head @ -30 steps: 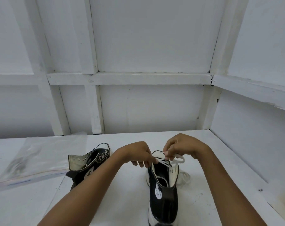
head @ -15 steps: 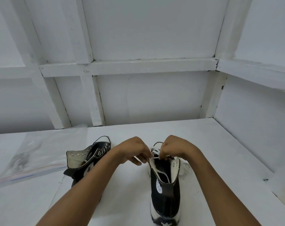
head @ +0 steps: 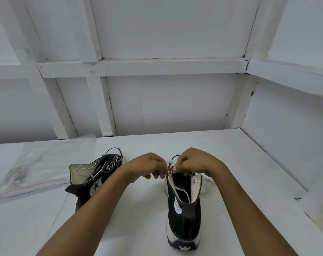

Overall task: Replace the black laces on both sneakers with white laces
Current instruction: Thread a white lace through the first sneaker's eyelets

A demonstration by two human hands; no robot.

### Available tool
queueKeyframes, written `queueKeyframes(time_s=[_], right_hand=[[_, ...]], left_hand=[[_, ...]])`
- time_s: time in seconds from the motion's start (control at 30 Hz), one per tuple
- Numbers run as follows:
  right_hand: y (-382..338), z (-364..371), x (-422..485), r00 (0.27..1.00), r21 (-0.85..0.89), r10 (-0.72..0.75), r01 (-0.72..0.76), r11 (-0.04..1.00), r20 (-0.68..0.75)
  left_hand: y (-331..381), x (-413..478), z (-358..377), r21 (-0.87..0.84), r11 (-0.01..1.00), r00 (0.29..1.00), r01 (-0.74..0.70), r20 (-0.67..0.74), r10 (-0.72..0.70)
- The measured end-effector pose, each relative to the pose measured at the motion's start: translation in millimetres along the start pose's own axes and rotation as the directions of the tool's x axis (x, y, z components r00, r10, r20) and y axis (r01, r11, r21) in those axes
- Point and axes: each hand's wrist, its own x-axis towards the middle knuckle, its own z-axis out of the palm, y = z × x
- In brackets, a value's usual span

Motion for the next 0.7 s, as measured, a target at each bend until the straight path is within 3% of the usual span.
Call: queueKeyframes(time_s=[0.17, 0.27, 0.37, 0.43, 0.5, 0.6, 0.7], right_hand=[[4, -7, 3, 0.997, 0.027, -0.018, 0.02, 0.999, -0.074], [2, -10, 7, 0.99, -0.023, -0.021, 0.018, 1.0, -0.138], [-1, -13, 7, 0.983, -0.035, -0.027, 0.021, 0.999, -0.18], [-1, -16, 8, 0.98, -0.041, -0.03, 0.022, 0.999, -0.196], [-1, -20, 8, 0.976, -0.024, -0.027, 0.022, 0.999, -0.214], [0, -24, 9, 0.967, -0.013, -0.014, 0.01, 1.0, -0.253], [5, -27, 15, 0.958, -0.09, -0.013, -0.014, 0.996, -0.285]], left_hand=[[12, -9, -21, -0.155, 0.988, 0.944, 0.017, -0.324, -0.067], [19, -12, -24, -0.323, 0.945, 0.928, -0.058, -0.367, -0.069], [18, -7, -22, -0.673, 0.725, 0.947, -0.145, -0.306, -0.095], [13, 0, -20, -0.774, 0.611, 0.946, -0.164, -0.298, -0.124], [7, 7, -15, -0.663, 0.741, 0.943, -0.105, -0.303, -0.137], [-1, 11, -8, -0.209, 0.977, 0.98, 0.038, -0.182, -0.077], [1, 5, -5, 0.12, 0.991, 0.998, 0.067, -0.024, -0.064]])
